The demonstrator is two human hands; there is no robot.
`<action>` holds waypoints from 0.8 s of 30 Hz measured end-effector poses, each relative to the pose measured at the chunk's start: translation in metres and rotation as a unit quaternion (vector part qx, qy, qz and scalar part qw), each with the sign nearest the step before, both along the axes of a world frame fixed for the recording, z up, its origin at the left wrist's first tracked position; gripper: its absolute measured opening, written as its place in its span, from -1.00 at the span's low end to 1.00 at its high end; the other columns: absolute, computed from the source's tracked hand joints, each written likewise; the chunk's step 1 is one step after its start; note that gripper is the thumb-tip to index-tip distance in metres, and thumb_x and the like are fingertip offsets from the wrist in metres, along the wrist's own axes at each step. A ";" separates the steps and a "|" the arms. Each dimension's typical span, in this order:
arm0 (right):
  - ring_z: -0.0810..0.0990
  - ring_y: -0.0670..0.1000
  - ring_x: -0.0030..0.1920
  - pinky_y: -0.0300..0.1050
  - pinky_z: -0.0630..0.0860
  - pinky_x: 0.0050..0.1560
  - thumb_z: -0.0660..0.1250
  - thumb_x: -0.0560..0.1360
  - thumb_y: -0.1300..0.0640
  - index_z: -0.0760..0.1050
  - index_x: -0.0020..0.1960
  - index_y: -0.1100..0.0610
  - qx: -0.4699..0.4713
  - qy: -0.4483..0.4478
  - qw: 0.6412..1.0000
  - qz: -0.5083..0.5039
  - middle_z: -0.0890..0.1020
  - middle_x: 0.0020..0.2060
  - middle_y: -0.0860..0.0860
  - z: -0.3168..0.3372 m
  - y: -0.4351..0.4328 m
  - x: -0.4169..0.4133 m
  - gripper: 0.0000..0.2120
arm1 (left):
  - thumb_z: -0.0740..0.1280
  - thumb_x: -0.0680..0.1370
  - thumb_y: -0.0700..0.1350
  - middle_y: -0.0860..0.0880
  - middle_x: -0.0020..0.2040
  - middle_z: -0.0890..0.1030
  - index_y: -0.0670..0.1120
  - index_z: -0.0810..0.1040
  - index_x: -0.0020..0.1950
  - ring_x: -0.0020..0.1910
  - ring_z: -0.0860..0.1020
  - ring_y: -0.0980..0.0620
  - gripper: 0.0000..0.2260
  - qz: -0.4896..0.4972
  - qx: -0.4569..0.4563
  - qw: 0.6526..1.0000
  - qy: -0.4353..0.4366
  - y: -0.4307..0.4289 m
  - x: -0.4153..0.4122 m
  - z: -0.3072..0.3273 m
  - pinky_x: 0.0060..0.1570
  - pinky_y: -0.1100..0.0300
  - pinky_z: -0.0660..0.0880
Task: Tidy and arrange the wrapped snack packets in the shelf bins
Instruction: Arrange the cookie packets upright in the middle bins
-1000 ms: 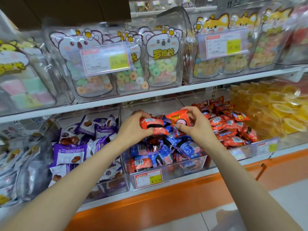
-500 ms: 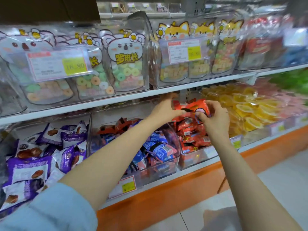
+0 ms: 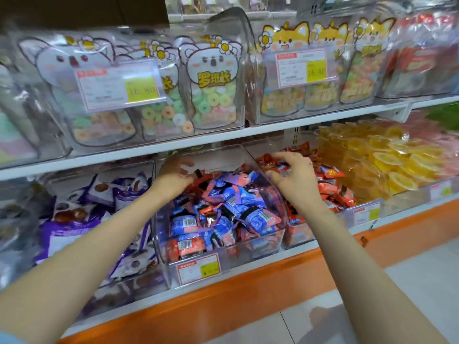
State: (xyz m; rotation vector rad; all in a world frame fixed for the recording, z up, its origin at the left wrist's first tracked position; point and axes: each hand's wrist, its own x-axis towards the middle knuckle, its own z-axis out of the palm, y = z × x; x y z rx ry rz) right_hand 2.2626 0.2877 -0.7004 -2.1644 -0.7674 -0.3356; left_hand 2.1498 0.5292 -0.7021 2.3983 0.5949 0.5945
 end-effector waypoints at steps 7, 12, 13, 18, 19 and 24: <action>0.43 0.08 0.19 -0.09 0.38 0.19 0.38 0.48 0.16 0.49 0.26 0.09 -0.036 0.051 0.986 0.153 0.49 0.20 0.07 0.000 0.034 -0.043 -0.65 | 0.48 0.41 -0.13 -0.15 0.32 0.38 -0.15 0.33 0.36 0.24 0.44 -0.12 -0.42 0.004 0.066 0.980 0.185 0.017 0.014 -0.013 0.10 0.15 0.37; 0.45 0.01 0.17 -0.06 0.43 0.16 0.37 0.50 0.13 0.50 0.24 0.02 -0.052 0.062 0.981 0.176 0.50 0.20 0.01 0.000 0.041 -0.050 -0.69 | 0.46 0.40 0.04 -0.16 0.24 0.46 -0.10 0.31 0.34 0.23 0.44 -0.17 -0.40 0.025 0.132 0.947 0.291 0.022 0.036 -0.022 0.11 0.06 0.40; 0.46 0.00 0.16 -0.05 0.45 0.16 0.37 0.50 0.13 0.50 0.24 0.02 -0.051 0.063 0.981 0.177 0.51 0.20 0.00 -0.001 0.042 -0.050 -0.69 | 0.43 0.42 0.06 -0.15 0.20 0.49 -0.10 0.33 0.29 0.18 0.47 -0.17 -0.47 0.041 0.152 0.945 0.288 0.023 0.038 -0.024 0.07 0.07 0.40; 0.46 -0.05 0.21 -0.17 0.41 0.21 0.37 0.50 0.14 0.50 0.24 0.03 -0.040 0.074 0.979 0.187 0.50 0.20 -0.02 -0.006 0.047 -0.046 -0.69 | 0.28 0.52 0.13 -0.08 0.04 0.60 -0.08 0.50 0.06 0.03 0.54 -0.09 -0.70 0.069 0.223 0.950 0.208 0.029 0.037 -0.014 -0.04 0.13 0.39; 0.45 -0.05 0.23 -0.17 0.40 0.22 0.37 0.50 0.14 0.49 0.25 0.03 -0.042 0.073 0.979 0.188 0.50 0.21 -0.02 -0.007 0.049 -0.045 -0.67 | 0.28 0.52 0.15 -0.07 0.02 0.61 -0.08 0.52 0.03 0.01 0.55 -0.08 -0.69 0.069 0.225 0.953 0.190 0.028 0.033 -0.009 -0.08 0.15 0.39; 0.31 0.00 0.37 -0.03 0.35 0.32 0.42 0.46 0.11 0.24 0.45 -0.01 -0.031 0.084 0.975 0.202 0.40 0.36 -0.01 -0.013 0.059 -0.046 -0.37 | 0.38 0.49 -0.05 -0.01 0.04 0.60 -0.08 0.53 0.07 0.02 0.54 -0.01 -0.80 0.018 0.112 0.992 0.057 0.012 -0.015 0.004 -0.11 0.20 0.39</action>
